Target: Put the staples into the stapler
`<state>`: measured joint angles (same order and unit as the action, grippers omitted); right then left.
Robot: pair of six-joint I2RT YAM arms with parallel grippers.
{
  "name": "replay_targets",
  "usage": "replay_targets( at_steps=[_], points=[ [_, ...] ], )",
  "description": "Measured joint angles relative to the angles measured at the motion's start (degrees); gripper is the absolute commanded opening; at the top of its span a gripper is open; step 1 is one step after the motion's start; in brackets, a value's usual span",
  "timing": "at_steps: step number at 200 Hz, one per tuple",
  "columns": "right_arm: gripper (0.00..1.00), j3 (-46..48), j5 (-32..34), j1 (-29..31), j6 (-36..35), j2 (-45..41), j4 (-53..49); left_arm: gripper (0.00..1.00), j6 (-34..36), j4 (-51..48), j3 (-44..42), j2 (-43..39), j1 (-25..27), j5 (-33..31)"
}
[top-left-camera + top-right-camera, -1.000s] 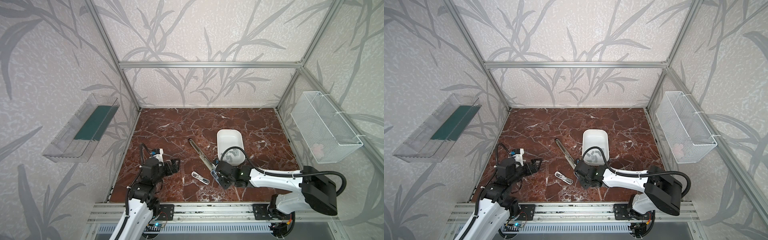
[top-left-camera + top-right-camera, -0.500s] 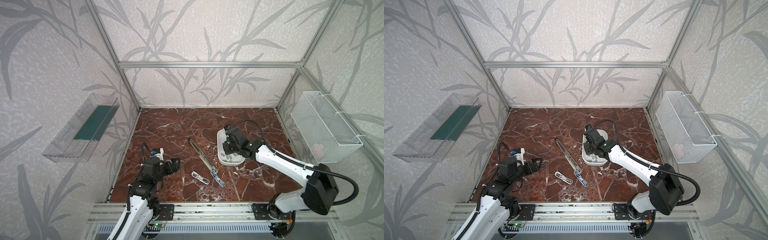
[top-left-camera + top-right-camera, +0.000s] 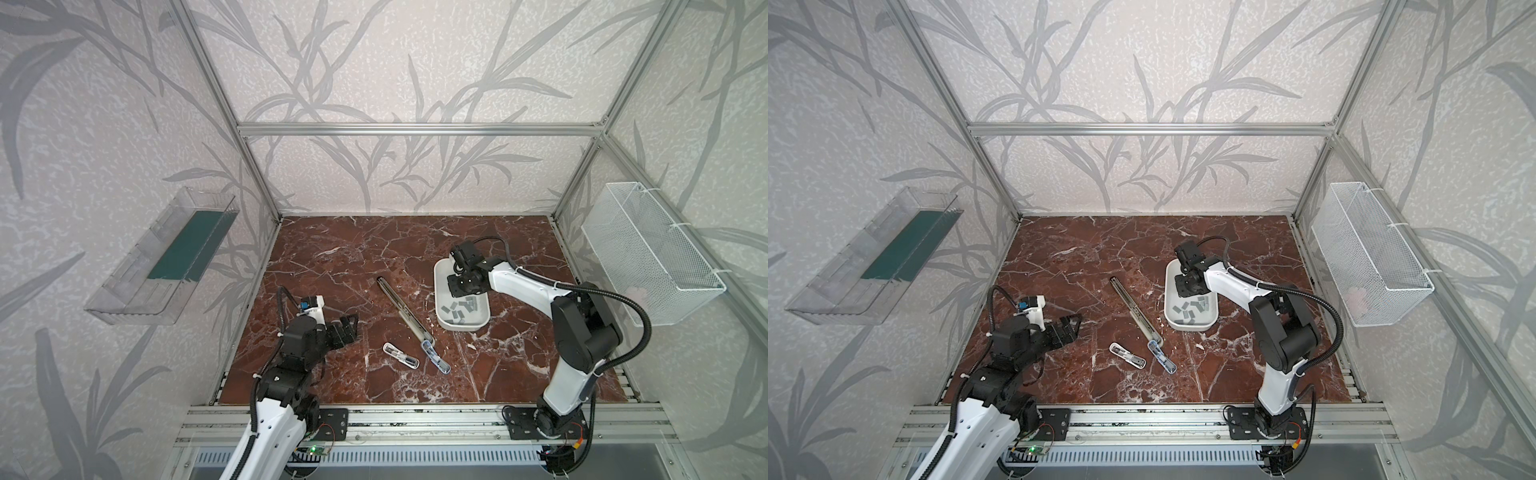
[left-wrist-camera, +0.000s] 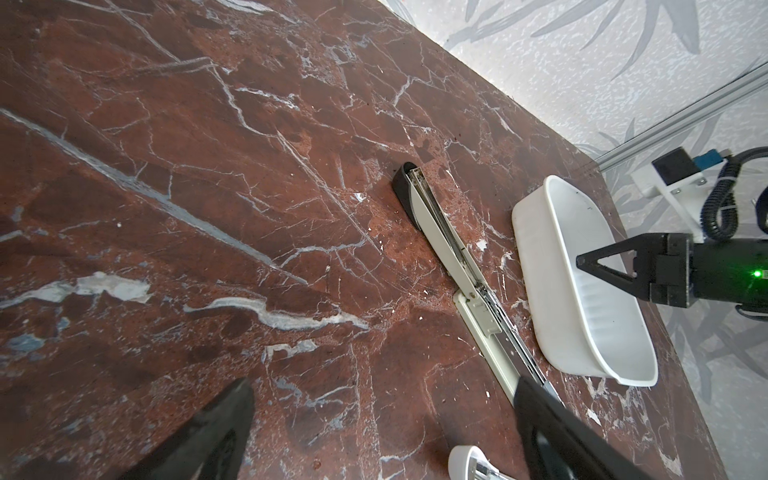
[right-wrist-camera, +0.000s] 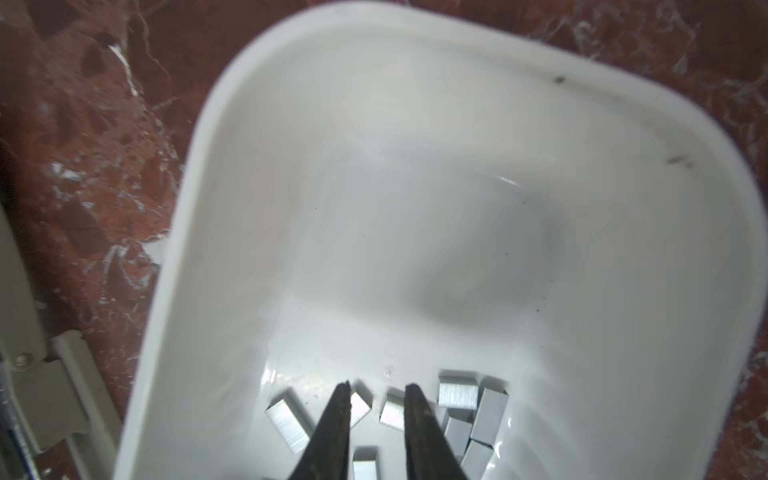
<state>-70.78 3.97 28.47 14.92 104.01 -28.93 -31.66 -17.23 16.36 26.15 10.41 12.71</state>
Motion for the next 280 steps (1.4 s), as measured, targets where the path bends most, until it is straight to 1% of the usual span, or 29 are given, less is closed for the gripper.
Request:
replay_targets(
  at_steps=[44,89,112,138,161,176,221,280],
  points=[
    [0.27,0.66,1.05,-0.42,2.32,0.44,-0.87,0.98,0.02,-0.04,0.0,2.51,0.02,-0.46],
    [0.29,3.21,2.21,-1.14,5.14,0.44,-0.83,0.98,0.17,-0.02,0.0,2.73,0.0,-0.39],
    [0.36,4.9,2.19,-1.73,6.99,0.37,-0.24,0.98,0.2,-0.02,0.0,2.73,0.0,-0.39],
    [0.39,7.65,1.88,-1.95,9.66,-0.74,1.36,0.98,0.2,0.0,0.0,2.82,0.0,-0.39],
    [0.45,8.66,1.29,-2.05,11.8,-1.2,3.32,0.98,0.2,0.0,0.0,2.86,0.0,-0.37],
    [0.47,9.11,0.39,-2.19,12.85,-1.27,5.22,0.98,0.22,0.0,0.0,2.89,0.02,-0.37],
    [0.48,8.72,-1.55,-2.58,14.43,-0.57,7.61,0.98,0.22,0.07,0.0,3.37,0.0,-0.37],
    [0.49,4.15,-3.04,-2.62,13.99,3.08,8.28,0.98,0.22,0.07,0.0,3.65,0.0,-0.42]
  ],
)
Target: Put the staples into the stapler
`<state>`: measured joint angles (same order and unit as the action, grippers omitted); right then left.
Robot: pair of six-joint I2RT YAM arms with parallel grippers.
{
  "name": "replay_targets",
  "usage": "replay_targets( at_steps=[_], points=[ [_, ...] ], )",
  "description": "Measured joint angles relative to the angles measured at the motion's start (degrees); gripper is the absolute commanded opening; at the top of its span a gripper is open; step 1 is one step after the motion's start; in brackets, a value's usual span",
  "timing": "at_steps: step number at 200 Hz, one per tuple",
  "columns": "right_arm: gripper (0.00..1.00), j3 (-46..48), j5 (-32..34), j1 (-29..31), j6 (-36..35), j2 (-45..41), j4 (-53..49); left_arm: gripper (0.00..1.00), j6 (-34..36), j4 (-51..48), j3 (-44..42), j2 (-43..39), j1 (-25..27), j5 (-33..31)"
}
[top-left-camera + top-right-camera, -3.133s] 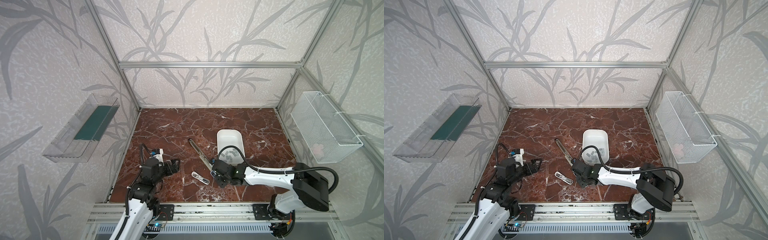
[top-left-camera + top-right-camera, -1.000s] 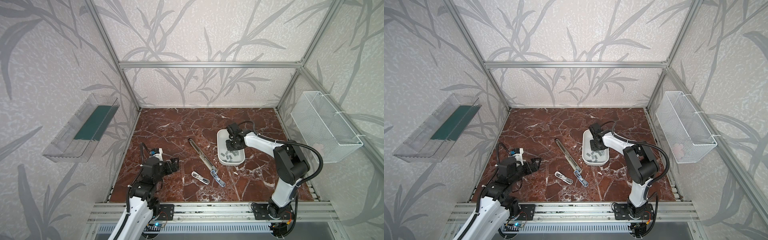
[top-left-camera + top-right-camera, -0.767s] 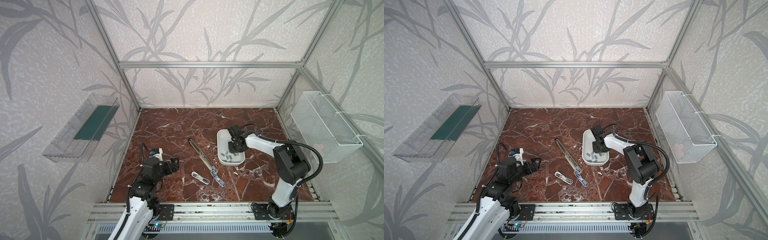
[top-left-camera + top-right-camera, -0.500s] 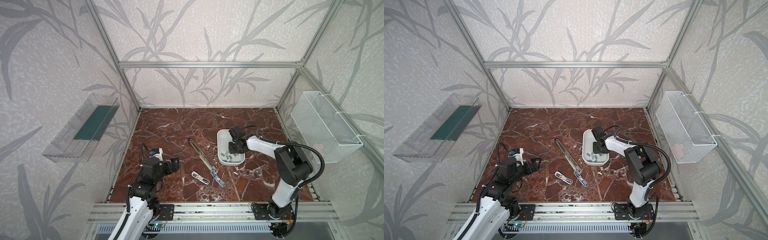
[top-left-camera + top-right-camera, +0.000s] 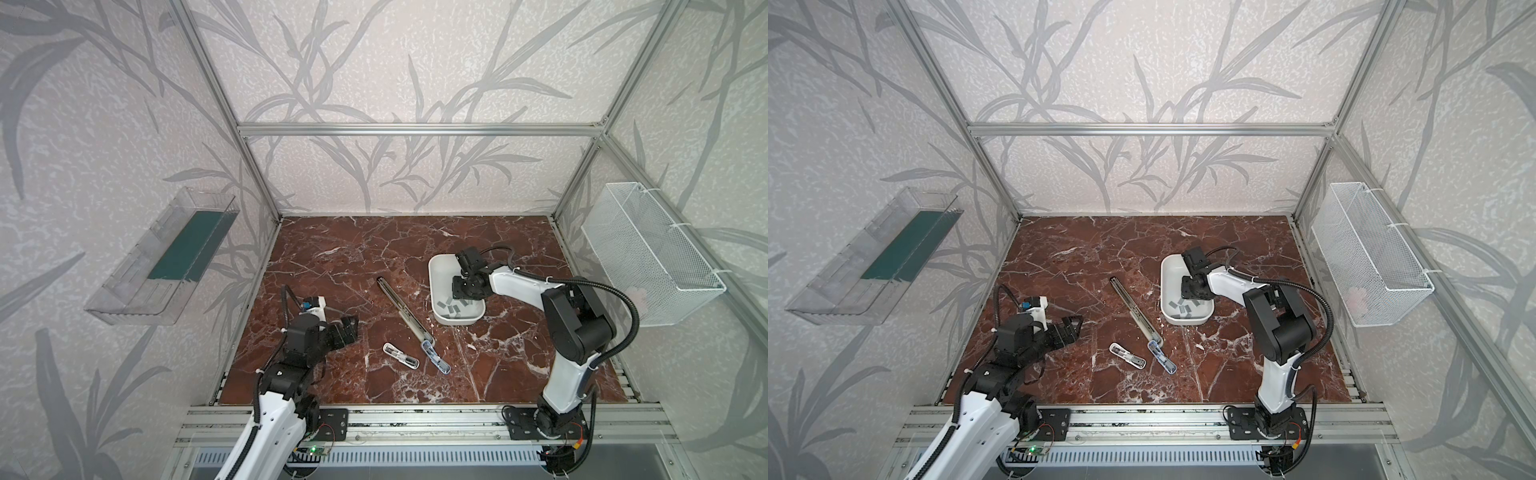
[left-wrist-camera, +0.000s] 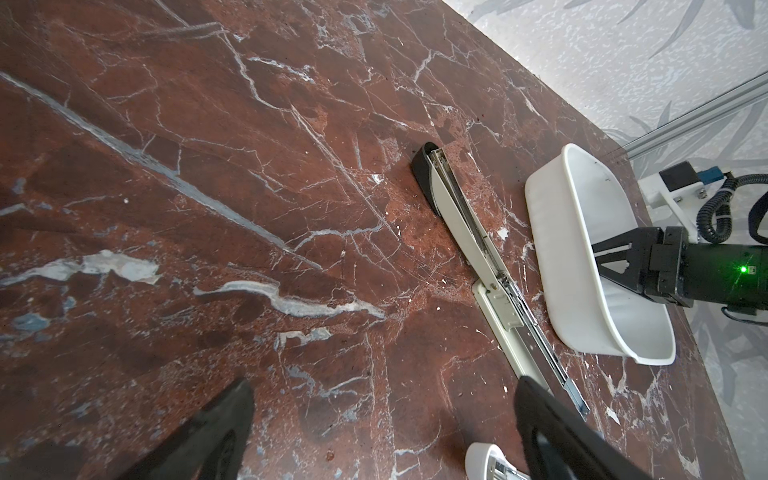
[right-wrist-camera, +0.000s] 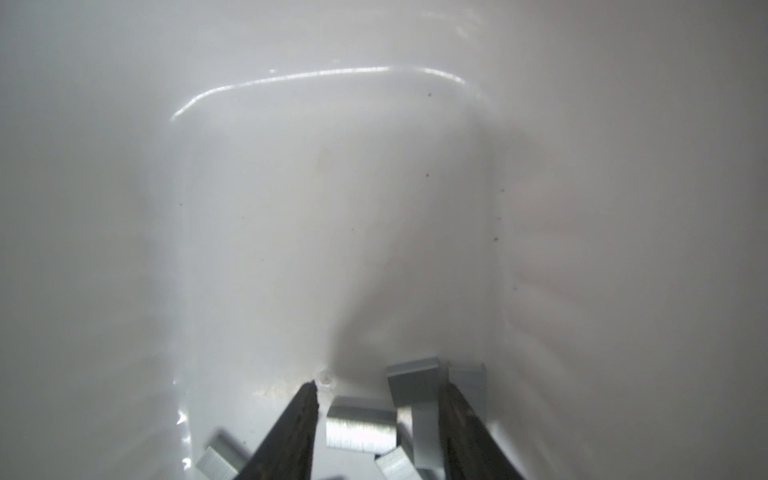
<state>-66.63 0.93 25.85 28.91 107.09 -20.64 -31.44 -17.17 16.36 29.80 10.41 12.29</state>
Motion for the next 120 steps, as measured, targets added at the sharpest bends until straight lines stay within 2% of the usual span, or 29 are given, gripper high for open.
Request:
replay_targets(
  at_steps=[71,120],
  points=[
    [0.47,-2.08,-2.21,0.04,-1.75,1.42,0.39,0.98,0.0,0.02,0.0,0.02,0.0,-0.11],
    [0.46,-7.52,-3.17,2.16,-2.8,5.35,0.79,0.98,0.0,0.02,0.0,0.02,0.0,-0.11]
  ],
)
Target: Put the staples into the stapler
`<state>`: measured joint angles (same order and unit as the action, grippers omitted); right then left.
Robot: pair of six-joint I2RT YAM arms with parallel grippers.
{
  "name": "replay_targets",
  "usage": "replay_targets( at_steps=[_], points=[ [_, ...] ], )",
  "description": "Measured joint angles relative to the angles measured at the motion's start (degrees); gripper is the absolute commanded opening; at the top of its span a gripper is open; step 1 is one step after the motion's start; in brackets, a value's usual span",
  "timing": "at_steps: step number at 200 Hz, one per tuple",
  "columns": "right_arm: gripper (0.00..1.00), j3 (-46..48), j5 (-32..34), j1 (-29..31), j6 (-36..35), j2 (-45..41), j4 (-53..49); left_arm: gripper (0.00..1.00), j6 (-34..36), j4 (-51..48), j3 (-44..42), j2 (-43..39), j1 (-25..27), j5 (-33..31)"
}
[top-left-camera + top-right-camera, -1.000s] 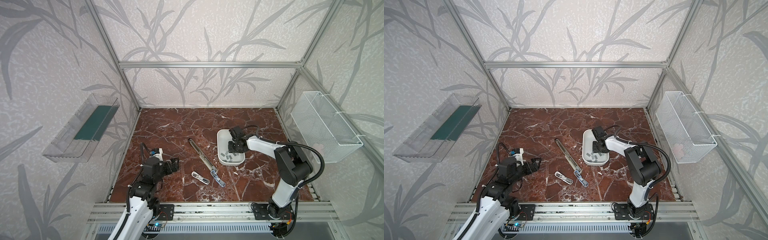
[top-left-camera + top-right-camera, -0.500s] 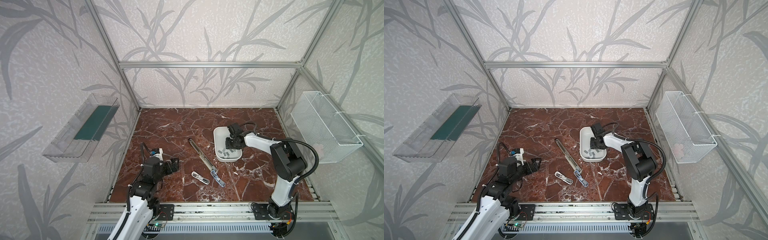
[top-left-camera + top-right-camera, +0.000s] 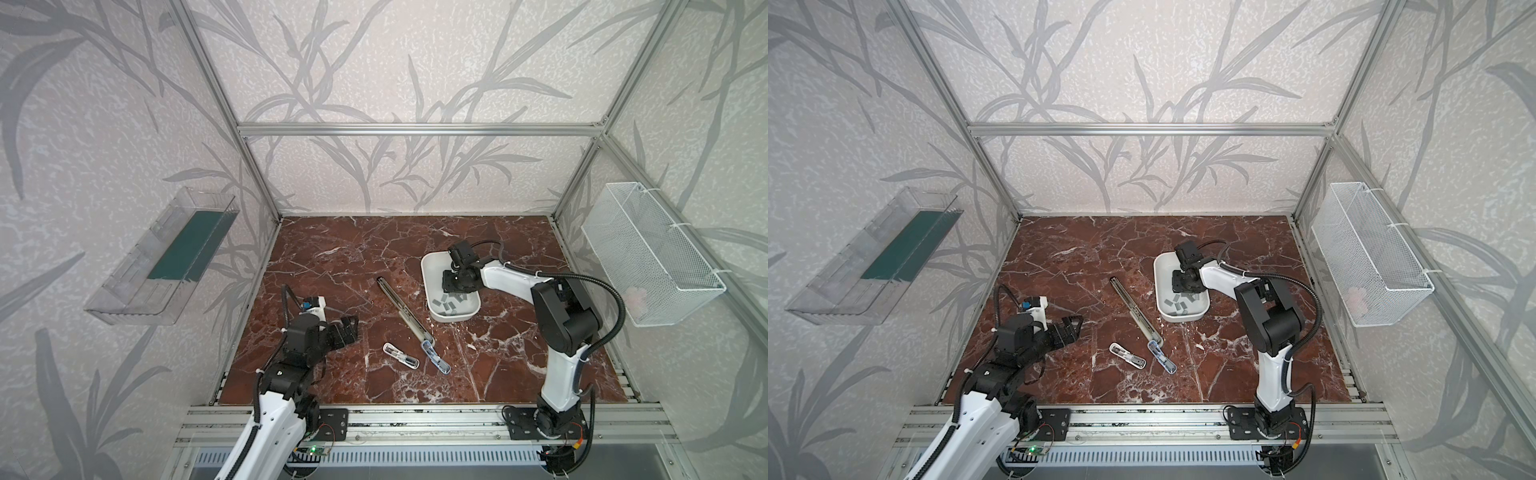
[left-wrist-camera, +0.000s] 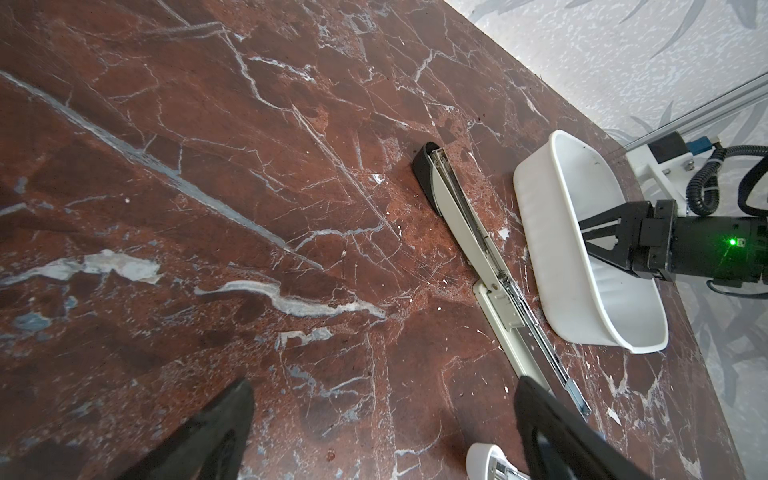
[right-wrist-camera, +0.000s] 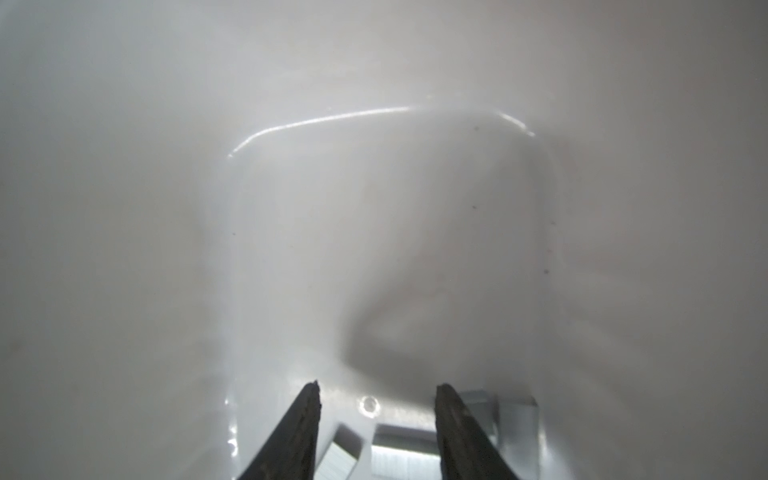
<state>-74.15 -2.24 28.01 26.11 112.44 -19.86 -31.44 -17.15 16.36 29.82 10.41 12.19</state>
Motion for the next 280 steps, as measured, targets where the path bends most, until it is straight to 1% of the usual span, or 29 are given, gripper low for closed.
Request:
replay_targets(
  at_steps=[45,61,86,101,120,156,213,280],
  points=[
    [0.44,-3.87,1.14,2.21,-1.46,1.53,-1.55,0.98,0.0,0.0,0.0,-0.09,0.0,0.02],
    [0.4,-4.35,3.72,2.82,-1.99,1.31,-2.84,0.98,0.0,0.0,0.0,-0.09,0.0,0.02],
    [0.29,-3.96,9.38,2.8,-2.4,0.35,-5.97,0.98,0.02,0.0,0.0,-0.09,0.0,0.04],
    [0.26,-3.02,12.33,2.38,-2.36,-0.61,-7.82,0.98,0.02,0.0,0.0,-0.09,0.0,0.09],
    [0.24,-1.09,14.29,1.75,-2.19,-1.77,-8.96,0.98,0.11,0.02,0.0,-0.07,0.02,0.13],
    [0.23,1.79,16.13,1.18,-1.49,-2.62,-10.6,0.98,0.46,0.07,0.0,0.76,0.0,0.55],
    [0.23,2.1,16.79,1.18,-1.01,-2.54,-10.73,0.99,0.85,0.09,0.0,1.09,0.02,1.38],
    [0.34,-0.87,16.31,0.59,-1.84,0.35,-8.28,0.99,0.87,0.11,0.0,1.51,0.0,1.36]
  ],
)
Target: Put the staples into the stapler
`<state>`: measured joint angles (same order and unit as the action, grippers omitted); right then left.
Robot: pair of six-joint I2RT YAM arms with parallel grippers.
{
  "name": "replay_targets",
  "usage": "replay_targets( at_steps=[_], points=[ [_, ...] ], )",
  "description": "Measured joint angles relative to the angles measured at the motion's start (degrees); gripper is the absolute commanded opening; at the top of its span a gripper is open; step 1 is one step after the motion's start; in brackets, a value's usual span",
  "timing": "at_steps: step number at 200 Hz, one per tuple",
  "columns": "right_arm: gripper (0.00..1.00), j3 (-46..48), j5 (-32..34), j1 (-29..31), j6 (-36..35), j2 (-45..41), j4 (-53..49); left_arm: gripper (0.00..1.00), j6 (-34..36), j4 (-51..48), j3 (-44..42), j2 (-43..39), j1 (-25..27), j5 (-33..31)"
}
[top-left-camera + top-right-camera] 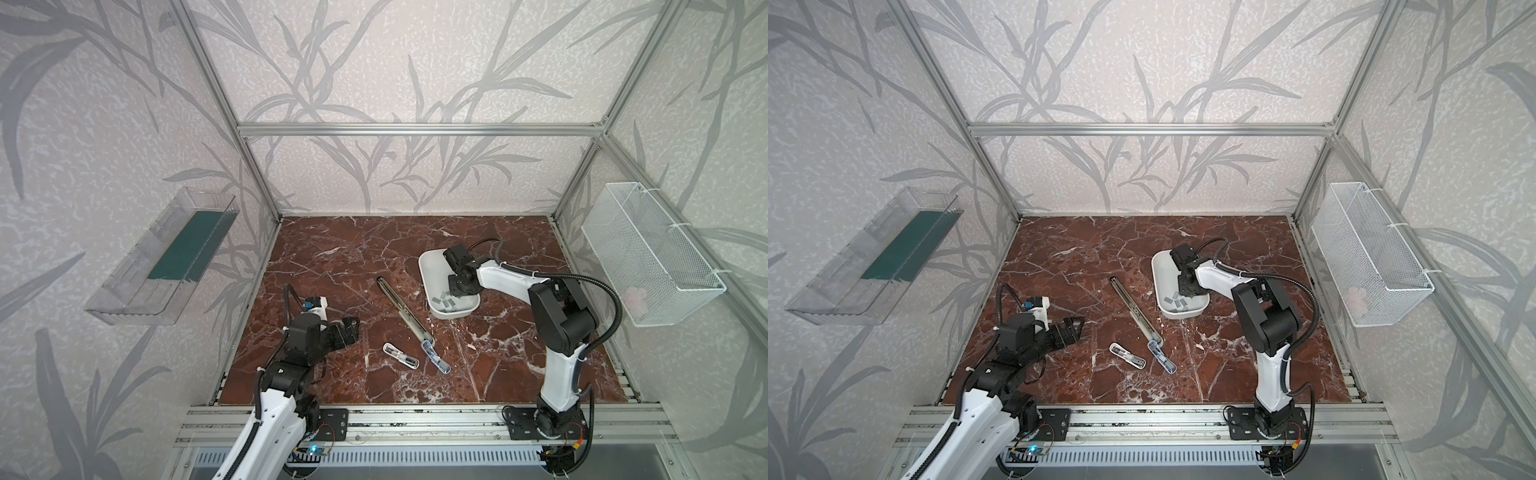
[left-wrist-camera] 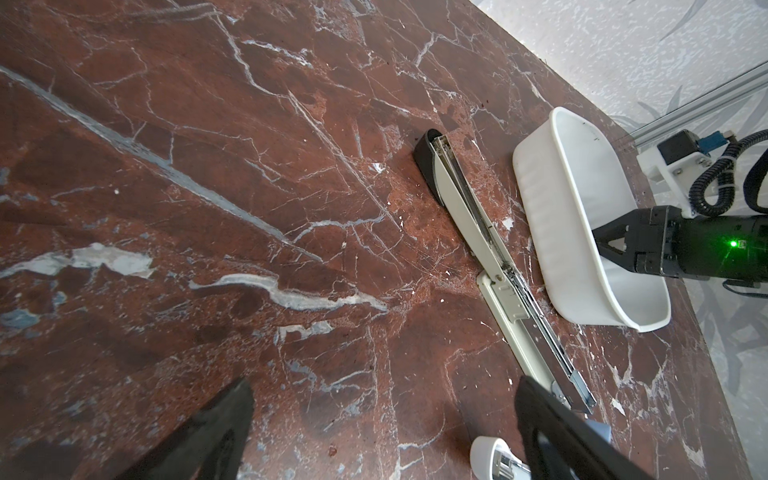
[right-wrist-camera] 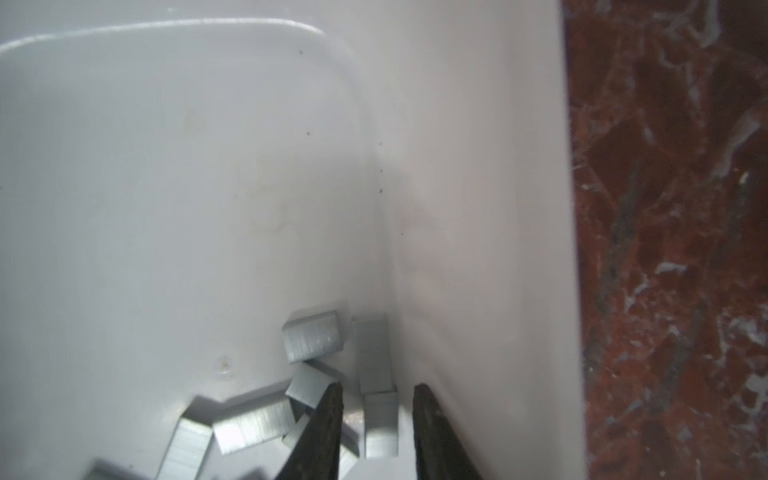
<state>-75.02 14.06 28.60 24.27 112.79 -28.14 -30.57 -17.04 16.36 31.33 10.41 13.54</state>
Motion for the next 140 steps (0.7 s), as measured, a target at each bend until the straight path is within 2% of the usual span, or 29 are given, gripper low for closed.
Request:
replay_targets(
  at_steps=[26,50,89,114,140],
  points=[
    [0.43,-1.42,-1.07,-0.24,-0.61,1.18,1.14,0.99,0.0,-0.02,0.0,0.0,0.02,-0.11],
    [0.44,-2.64,-2.38,-0.42,-1.29,2.43,2.34,0.99,0.0,-0.02,0.0,0.0,0.02,-0.2],
    [0.29,-3.8,-2.82,-0.66,-2.12,3.96,3.65,0.99,0.0,-0.02,0.0,-0.02,0.02,-0.22],
    [0.26,-4.35,-2.8,-0.92,-2.73,4.52,4.22,0.99,0.0,0.0,0.0,0.0,0.02,-0.22],
    [0.26,-4.55,-2.75,-1.14,-3.06,4.66,4.35,0.99,0.0,-0.02,0.0,-0.02,0.0,-0.22]
  ],
)
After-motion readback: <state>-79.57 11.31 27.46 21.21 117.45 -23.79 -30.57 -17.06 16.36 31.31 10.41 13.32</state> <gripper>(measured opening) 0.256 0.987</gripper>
